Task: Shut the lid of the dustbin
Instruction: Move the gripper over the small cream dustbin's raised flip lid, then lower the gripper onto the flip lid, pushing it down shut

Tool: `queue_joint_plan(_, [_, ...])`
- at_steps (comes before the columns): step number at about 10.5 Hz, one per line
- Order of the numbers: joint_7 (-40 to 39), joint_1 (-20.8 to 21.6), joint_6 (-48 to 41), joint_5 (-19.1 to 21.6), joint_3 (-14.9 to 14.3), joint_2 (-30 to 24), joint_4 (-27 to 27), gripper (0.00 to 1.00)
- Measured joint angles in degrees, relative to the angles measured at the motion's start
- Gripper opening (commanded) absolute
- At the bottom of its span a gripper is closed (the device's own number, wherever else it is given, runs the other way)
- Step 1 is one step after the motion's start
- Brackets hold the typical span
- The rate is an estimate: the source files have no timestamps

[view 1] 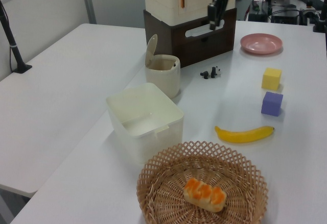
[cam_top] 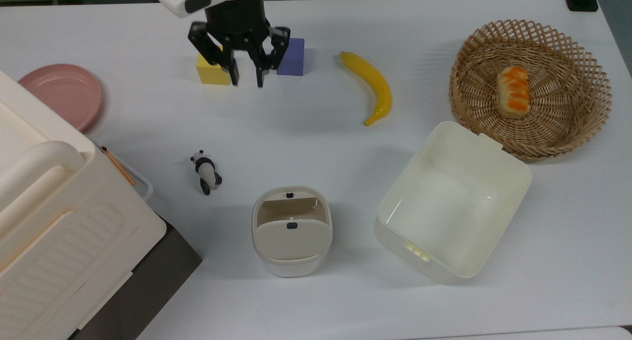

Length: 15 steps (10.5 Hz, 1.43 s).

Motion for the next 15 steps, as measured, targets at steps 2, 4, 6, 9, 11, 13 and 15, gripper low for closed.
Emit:
queue_joint_plan(2, [-0.5,0.4,8.1,0.9,0.0,1.4,0.7,0.01])
queue_joint_plan(4, [-0.4,2.0,19.1,0.9,0.1,6.2,2.9,0.00])
queue_joint_plan(6, [-0.2,3.5,30.6,0.9,0.1,10.9,4.4,0.00])
queue_joint_plan(9, [1.7,4.3,49.2,0.9,0.1,14.9,5.0,0.00])
queue_joint_plan(11, [1.7,4.2,54.4,0.9,0.0,16.6,5.0,0.00])
queue_joint_plan(13, [1.7,4.1,56.0,0.9,0.0,19.0,5.3,0.00])
queue_joint_plan(15, [1.7,4.1,56.2,0.9,0.0,21.1,6.2,0.00])
